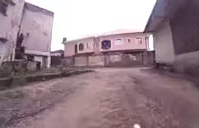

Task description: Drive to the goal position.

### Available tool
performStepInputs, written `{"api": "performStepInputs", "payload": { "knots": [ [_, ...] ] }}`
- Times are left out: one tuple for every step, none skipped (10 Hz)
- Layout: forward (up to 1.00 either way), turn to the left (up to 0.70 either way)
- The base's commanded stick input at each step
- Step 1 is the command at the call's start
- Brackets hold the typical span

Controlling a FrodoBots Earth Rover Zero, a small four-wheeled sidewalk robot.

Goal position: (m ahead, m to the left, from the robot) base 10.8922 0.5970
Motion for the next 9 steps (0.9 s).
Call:
{"api": "performStepInputs", "payload": {
  "knots": [
    [1.00,0.00],
    [1.00,0.00],
    [1.00,0.00],
    [1.00,0.00],
    [1.00,0.00],
    [1.00,0.00],
    [1.00,0.00],
    [1.00,0.00],
    [1.00,0.00]
  ]
}}
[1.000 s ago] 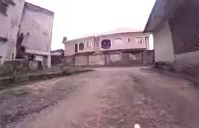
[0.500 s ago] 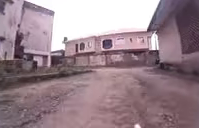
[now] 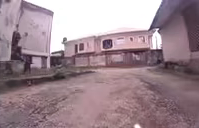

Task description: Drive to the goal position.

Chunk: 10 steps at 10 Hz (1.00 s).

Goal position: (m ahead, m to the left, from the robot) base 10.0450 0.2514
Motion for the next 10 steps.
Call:
{"api": "performStepInputs", "payload": {
  "knots": [
    [1.00,0.00],
    [1.00,0.00],
    [1.00,0.00],
    [1.00,0.00],
    [1.00,0.00],
    [1.00,0.00],
    [1.00,0.00],
    [1.00,0.00],
    [1.00,0.00],
    [1.00,0.00]
  ]
}}
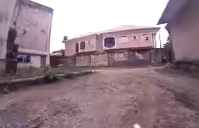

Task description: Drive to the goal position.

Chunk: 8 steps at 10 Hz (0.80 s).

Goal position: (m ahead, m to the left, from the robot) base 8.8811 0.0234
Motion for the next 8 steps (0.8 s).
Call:
{"api": "performStepInputs", "payload": {
  "knots": [
    [1.00,0.00],
    [1.00,0.00],
    [1.00,-0.05],
    [1.00,-0.21],
    [1.00,-0.27],
    [1.00,-0.27],
    [1.00,-0.11],
    [1.00,0.00]
  ]
}}
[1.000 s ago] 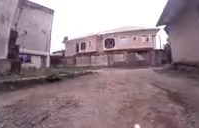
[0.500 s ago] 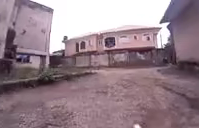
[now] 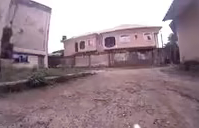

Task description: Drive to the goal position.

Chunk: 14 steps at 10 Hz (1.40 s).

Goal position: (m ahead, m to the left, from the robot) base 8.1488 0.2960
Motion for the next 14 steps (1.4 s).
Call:
{"api": "performStepInputs", "payload": {
  "knots": [
    [1.00,0.00],
    [1.00,0.00],
    [1.00,0.00],
    [1.00,0.00],
    [1.00,0.00],
    [1.00,0.00],
    [1.00,0.00],
    [1.00,0.00],
    [1.00,0.00],
    [1.00,0.00],
    [1.00,0.00],
    [1.00,0.00],
    [1.00,0.00],
    [1.00,0.00]
  ]
}}
